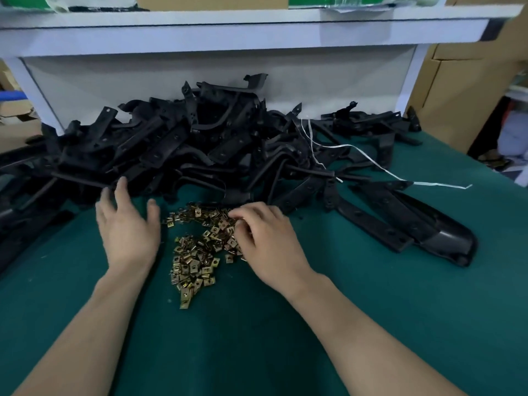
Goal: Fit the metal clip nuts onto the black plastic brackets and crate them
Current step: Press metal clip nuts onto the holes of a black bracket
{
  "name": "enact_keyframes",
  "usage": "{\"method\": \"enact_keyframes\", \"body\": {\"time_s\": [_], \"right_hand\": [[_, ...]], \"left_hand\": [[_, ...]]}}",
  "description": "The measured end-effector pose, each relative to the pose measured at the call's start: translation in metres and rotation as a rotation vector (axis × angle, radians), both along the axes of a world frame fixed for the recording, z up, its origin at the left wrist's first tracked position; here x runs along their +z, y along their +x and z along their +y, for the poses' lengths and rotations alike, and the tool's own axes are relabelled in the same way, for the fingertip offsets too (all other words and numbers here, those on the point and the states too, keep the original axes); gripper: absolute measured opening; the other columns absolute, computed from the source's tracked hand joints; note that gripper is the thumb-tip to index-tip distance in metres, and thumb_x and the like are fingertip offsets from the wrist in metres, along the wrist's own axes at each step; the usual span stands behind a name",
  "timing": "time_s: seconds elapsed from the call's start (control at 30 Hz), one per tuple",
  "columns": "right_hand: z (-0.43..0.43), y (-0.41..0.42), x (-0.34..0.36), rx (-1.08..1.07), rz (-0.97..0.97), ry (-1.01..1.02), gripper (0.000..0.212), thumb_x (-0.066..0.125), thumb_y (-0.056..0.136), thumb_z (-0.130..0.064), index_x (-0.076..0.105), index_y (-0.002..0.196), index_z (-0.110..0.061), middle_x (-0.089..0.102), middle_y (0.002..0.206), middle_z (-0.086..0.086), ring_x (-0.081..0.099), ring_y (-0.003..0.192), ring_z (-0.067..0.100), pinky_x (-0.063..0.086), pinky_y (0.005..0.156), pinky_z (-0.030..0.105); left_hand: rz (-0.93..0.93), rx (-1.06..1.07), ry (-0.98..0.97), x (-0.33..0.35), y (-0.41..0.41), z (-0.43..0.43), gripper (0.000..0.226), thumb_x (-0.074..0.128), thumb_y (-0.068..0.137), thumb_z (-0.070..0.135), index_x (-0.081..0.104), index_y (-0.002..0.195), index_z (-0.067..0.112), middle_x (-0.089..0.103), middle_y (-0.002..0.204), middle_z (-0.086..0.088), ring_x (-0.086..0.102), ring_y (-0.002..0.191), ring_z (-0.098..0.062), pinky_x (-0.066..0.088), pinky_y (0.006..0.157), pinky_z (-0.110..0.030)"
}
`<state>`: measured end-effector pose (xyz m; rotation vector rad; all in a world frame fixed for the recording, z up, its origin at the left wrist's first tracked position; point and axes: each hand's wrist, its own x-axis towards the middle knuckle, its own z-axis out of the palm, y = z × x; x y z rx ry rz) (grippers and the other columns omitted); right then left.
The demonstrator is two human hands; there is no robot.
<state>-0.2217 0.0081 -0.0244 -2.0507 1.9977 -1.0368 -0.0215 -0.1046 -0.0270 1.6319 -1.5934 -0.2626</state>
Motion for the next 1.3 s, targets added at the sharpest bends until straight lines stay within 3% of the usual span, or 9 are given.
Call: {"method": "enact_keyframes", "body": {"time_s": [0.2,0.33,0.67,0.8,0.87,0.93,1.03,1.17,1.3], "right_hand": [[-0.006,-0.017,0.003,-0.115,-0.166,-0.09,0.027,0.046,0.104,-0.021,0.062,0.124,-0.027,0.058,0.12,-0.009,0.047,0.11,0.011,0.042,0.099,0.036],[-0.007,-0.018,0.002,-0.117,-0.225,-0.091,0.028,0.046,0.103,-0.021,0.063,0.124,-0.029,0.057,0.118,-0.012,0.046,0.109,0.008,0.043,0.096,0.032],[-0.01,-0.021,-0.001,-0.139,-0.355,-0.077,0.027,0.046,0.102,-0.022,0.064,0.12,-0.031,0.054,0.116,-0.021,0.046,0.113,0.001,0.033,0.087,0.003],[-0.01,-0.022,-0.002,-0.143,-0.398,-0.089,0.026,0.047,0.102,-0.022,0.064,0.119,-0.032,0.053,0.114,-0.025,0.046,0.113,-0.001,0.034,0.086,0.005],[-0.011,-0.023,-0.002,-0.145,-0.407,-0.093,0.026,0.048,0.102,-0.02,0.065,0.119,-0.031,0.053,0.112,-0.026,0.047,0.112,-0.001,0.034,0.087,0.006],[-0.012,-0.023,-0.003,-0.14,-0.424,-0.097,0.026,0.048,0.102,-0.019,0.065,0.119,-0.031,0.053,0.111,-0.026,0.048,0.112,0.0,0.037,0.09,0.011],[-0.012,-0.023,-0.002,-0.13,-0.459,-0.111,0.027,0.049,0.101,-0.018,0.065,0.119,-0.031,0.053,0.111,-0.025,0.05,0.111,0.003,0.045,0.095,0.027],[-0.011,-0.022,-0.002,-0.132,-0.502,-0.122,0.028,0.048,0.101,-0.018,0.062,0.118,-0.035,0.054,0.111,-0.023,0.053,0.107,0.006,0.049,0.093,0.034],[-0.011,-0.024,-0.003,-0.134,-0.576,-0.149,0.027,0.045,0.104,-0.024,0.059,0.118,-0.042,0.058,0.108,-0.023,0.057,0.094,0.002,0.049,0.081,0.024]], "left_hand": [[-0.018,0.085,0.001,0.002,0.002,-0.03,0.06,0.049,0.103,0.031,0.025,0.155,0.013,0.036,0.147,-0.027,0.039,0.129,-0.048,0.035,0.103,-0.063],[0.092,0.123,-0.02,0.001,0.005,-0.036,0.042,0.049,0.103,0.03,0.041,0.14,0.01,0.043,0.14,-0.024,0.05,0.115,-0.049,0.04,0.095,-0.057],[0.356,0.118,-0.297,0.007,0.004,-0.024,0.033,0.049,0.101,0.039,0.05,0.12,0.012,0.062,0.11,-0.004,0.057,0.093,-0.02,0.042,0.081,-0.031],[0.491,0.101,-0.472,0.022,0.002,-0.018,0.015,0.046,0.098,0.038,0.042,0.102,0.025,0.053,0.079,0.012,0.052,0.067,-0.003,0.04,0.068,-0.021],[0.522,0.098,-0.594,0.04,0.003,-0.016,0.011,0.046,0.099,0.03,0.036,0.095,0.032,0.047,0.076,0.016,0.05,0.065,0.007,0.037,0.065,-0.011],[0.638,0.109,-0.632,0.06,0.011,-0.025,0.009,0.045,0.099,0.029,0.039,0.097,0.023,0.048,0.081,0.012,0.05,0.067,0.003,0.043,0.067,-0.015],[0.941,0.092,-0.496,0.089,0.026,-0.038,0.021,0.042,0.102,0.028,0.04,0.103,0.007,0.049,0.095,-0.01,0.051,0.059,-0.008,0.049,0.062,-0.022],[1.133,-0.105,-0.247,0.109,0.034,-0.041,0.015,0.034,0.108,0.025,0.041,0.109,0.011,0.045,0.079,0.003,0.051,0.054,-0.001,0.046,0.059,-0.014],[1.237,-0.264,-0.137,0.125,0.008,-0.019,0.007,0.05,0.098,0.013,0.055,0.103,0.012,0.059,0.064,0.006,0.049,0.047,-0.005,0.043,0.048,-0.02]]}}
